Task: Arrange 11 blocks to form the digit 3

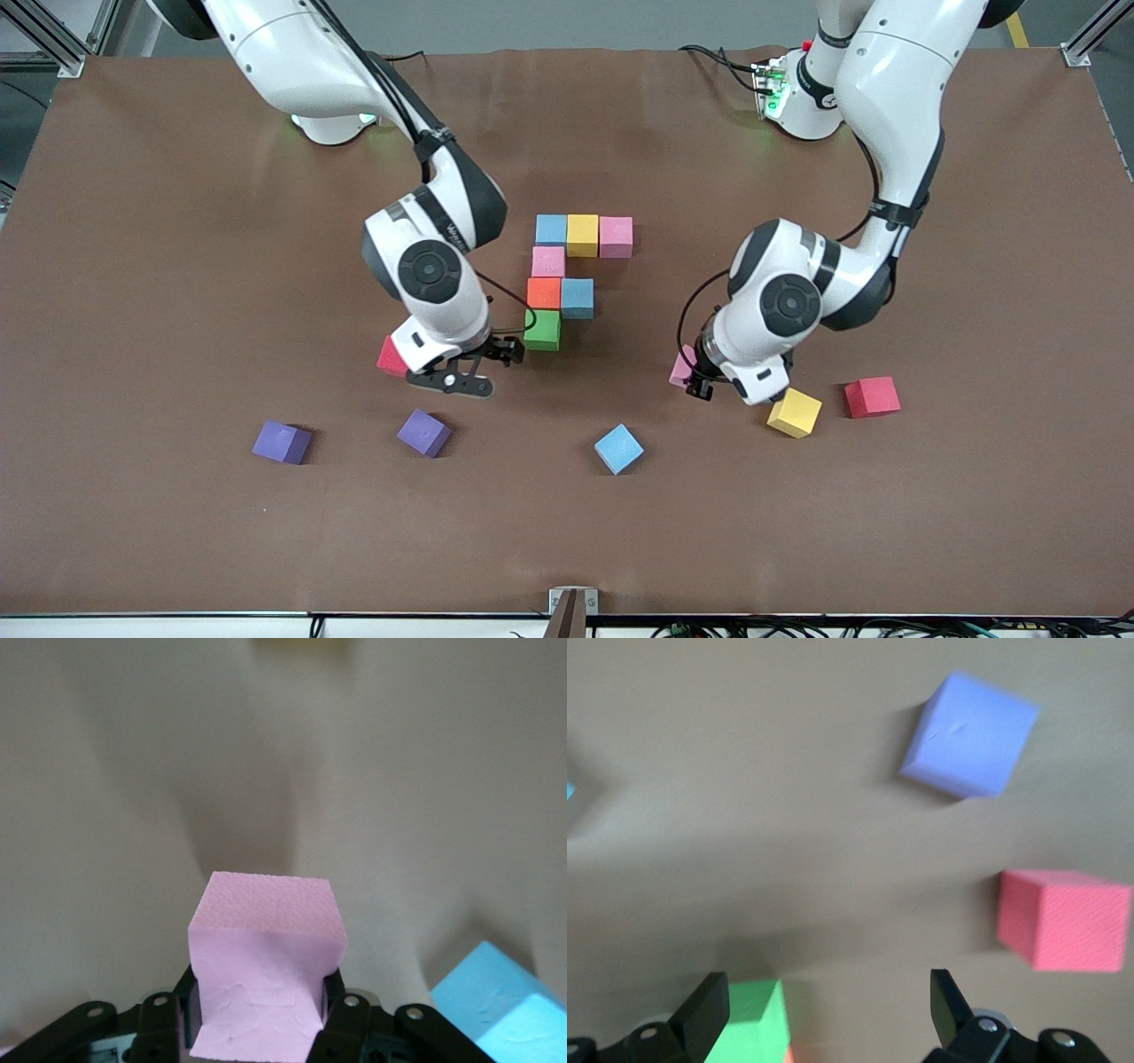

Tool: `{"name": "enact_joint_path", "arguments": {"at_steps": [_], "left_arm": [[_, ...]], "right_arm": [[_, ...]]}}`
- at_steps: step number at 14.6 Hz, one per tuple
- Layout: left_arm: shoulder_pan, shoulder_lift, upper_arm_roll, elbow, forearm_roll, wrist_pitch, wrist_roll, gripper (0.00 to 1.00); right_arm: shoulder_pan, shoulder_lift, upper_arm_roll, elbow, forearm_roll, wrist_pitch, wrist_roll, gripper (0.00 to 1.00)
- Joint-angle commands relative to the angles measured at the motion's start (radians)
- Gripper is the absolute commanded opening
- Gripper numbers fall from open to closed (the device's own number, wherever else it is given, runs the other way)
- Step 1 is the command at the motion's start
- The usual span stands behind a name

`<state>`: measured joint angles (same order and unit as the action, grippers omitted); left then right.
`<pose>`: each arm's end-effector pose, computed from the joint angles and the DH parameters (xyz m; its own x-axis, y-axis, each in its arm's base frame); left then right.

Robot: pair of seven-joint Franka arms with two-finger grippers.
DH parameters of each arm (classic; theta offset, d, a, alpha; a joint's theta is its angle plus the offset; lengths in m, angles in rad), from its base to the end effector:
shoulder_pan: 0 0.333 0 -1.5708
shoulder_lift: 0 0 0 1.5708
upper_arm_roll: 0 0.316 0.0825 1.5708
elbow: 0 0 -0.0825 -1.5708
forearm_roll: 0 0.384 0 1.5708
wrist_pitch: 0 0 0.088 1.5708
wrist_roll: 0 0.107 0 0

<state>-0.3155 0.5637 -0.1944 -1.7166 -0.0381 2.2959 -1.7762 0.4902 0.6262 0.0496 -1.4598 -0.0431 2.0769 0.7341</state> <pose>0.5942 -0.3181 0.2690 0.2436 0.9606 -0.1336 0.9691 -0.2467 -0.0063 0.6167 0.3597 0.3159 0.9834 -0.1815 -0.0005 -0.1815 -0.9833 0.0118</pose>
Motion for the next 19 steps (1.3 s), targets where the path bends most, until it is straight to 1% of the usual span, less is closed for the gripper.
{"name": "enact_joint_path", "arguments": {"at_steps": [1, 3, 5, 6, 7, 10, 15, 17, 19], "left_arm": [[-0.057, -0.091, 0.006, -0.159, -0.003, 0.126, -0.156, 0.14], [-0.098, -0.094, 0.006, -0.178, -0.003, 0.135, -0.289, 0.15], [-0.163, -0.09, 0.009, -0.201, 0.016, 0.17, -0.441, 0.15], [-0.174, -0.09, 0.007, -0.201, 0.039, 0.174, -0.5, 0.15], [-0.175, -0.091, 0.007, -0.201, 0.052, 0.172, -0.534, 0.15], [-0.198, -0.085, 0.006, -0.201, 0.053, 0.174, -0.581, 0.16], [-0.238, -0.065, 0.006, -0.201, 0.053, 0.175, -0.609, 0.16], [-0.243, -0.064, 0.006, -0.201, 0.053, 0.175, -0.634, 0.16], [-0.258, -0.064, 0.006, -0.212, 0.053, 0.177, -0.64, 0.16]], "right_arm": [[-0.079, -0.039, 0.01, -0.044, 0.003, -0.015, -0.054, 1.0], [-0.096, -0.037, 0.01, -0.044, 0.003, -0.018, -0.059, 1.0], [-0.094, -0.033, 0.012, -0.039, 0.005, -0.032, -0.045, 1.0], [-0.094, -0.033, 0.012, -0.031, 0.018, -0.034, -0.035, 1.0], [-0.091, -0.031, 0.012, -0.018, 0.014, -0.031, -0.013, 1.0], [-0.082, 0.018, 0.012, 0.059, 0.014, -0.035, 0.114, 1.0], [-0.033, 0.119, 0.012, 0.205, 0.005, -0.084, 0.223, 1.0], [-0.018, 0.142, 0.01, 0.235, 0.003, -0.084, 0.237, 1.0], [-0.016, 0.147, 0.009, 0.239, 0.0, -0.083, 0.238, 1.0]]}}
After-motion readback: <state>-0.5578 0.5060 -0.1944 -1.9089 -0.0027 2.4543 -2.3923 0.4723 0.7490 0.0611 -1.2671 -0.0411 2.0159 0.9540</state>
